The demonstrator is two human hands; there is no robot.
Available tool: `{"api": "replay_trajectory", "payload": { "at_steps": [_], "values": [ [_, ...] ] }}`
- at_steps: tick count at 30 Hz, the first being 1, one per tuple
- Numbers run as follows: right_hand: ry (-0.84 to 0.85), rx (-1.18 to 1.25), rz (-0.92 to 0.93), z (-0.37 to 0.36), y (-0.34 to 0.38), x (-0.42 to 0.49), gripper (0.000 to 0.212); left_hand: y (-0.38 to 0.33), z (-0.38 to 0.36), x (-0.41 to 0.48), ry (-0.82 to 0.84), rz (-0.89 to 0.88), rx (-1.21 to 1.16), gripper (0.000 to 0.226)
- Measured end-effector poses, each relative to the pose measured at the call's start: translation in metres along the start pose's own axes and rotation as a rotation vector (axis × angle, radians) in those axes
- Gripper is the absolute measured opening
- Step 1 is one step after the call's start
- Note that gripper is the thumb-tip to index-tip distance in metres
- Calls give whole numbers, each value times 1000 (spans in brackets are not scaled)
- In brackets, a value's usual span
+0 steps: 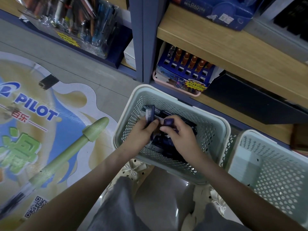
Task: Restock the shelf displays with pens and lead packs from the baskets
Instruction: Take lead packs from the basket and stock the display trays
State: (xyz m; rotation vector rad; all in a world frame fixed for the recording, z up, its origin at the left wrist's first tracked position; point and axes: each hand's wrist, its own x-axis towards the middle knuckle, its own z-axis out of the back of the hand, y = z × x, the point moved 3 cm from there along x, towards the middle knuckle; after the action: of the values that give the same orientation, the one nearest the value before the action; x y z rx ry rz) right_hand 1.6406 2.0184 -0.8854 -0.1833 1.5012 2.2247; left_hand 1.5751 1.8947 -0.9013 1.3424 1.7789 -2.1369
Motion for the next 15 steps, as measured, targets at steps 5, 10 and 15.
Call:
{"api": "replay_trajectory", "payload": {
  "at_steps": [5, 10, 15],
  "values": [
    [17, 462, -170, -3, 12, 5, 14, -2, 2, -7, 157, 86, -224, 25],
    [66, 478, -137, -8, 12, 9, 18, -10, 7, -15, 256, -5, -63, 41],
    [106, 260, -25, -17, 5, 16, 14, -6, 15, -18, 316, 19, -8, 38]
  ]
}}
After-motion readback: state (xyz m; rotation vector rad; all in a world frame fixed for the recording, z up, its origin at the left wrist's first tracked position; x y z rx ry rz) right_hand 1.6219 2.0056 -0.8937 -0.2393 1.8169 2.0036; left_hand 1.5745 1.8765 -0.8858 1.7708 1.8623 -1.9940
